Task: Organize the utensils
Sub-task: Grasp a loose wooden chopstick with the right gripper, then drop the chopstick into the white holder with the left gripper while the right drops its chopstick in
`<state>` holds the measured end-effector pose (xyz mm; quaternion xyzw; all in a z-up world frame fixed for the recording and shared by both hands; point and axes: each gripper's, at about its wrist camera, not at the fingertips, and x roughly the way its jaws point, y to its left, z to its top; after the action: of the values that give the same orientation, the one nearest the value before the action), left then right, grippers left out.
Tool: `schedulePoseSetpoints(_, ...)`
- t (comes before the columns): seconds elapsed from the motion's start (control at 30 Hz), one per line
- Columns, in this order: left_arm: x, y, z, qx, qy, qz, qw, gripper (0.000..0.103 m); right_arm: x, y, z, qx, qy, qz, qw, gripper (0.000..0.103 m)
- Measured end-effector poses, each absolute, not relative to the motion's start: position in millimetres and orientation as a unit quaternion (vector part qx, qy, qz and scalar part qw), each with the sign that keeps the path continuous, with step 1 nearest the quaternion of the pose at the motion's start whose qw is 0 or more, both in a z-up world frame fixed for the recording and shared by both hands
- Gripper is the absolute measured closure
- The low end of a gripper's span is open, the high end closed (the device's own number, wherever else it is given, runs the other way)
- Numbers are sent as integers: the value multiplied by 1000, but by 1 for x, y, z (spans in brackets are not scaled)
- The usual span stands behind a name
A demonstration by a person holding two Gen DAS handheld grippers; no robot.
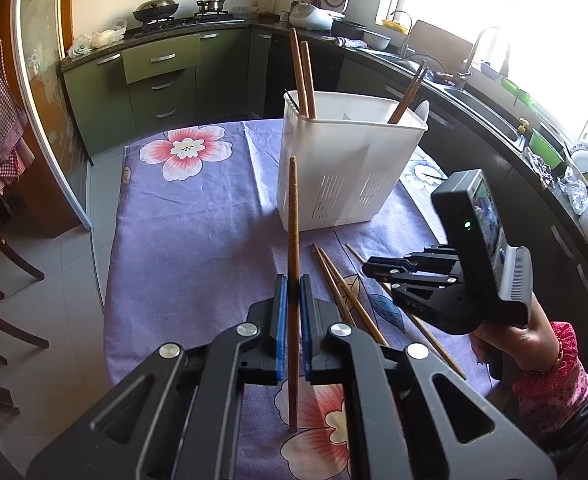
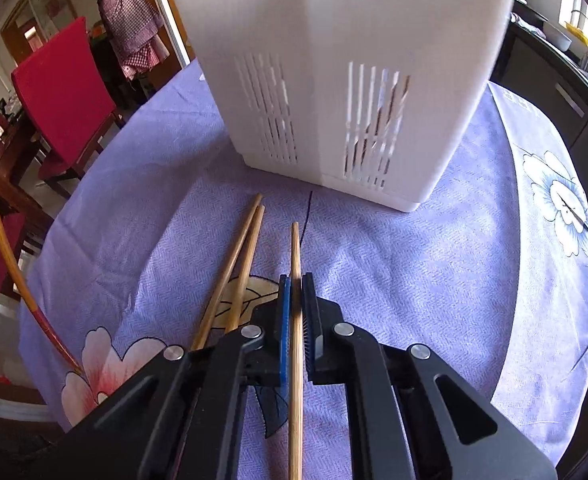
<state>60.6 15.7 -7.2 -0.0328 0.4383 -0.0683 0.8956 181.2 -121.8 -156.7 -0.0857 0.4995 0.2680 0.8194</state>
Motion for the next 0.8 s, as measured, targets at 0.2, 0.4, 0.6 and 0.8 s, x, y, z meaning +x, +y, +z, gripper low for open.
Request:
schedulePoseSetpoints(0.2, 57, 14, 1, -29, 431, -71, 899, 97, 165, -152, -110, -37, 452, 270, 849, 96)
schedulePoseSetpoints(0.4, 53, 10, 8, -22, 426, -72, 902, 97, 134, -182, -61, -4, 389, 281, 877, 96)
schedulePoseSetpoints(0.6, 48, 6, 15, -17, 420, -70, 905, 97, 109, -210, -32, 7, 350, 280, 894, 96)
schedulePoseSetpoints(0.8, 44, 2, 23, -9, 413, -71, 908, 97, 83, -233, -15, 17, 326, 281, 903, 96)
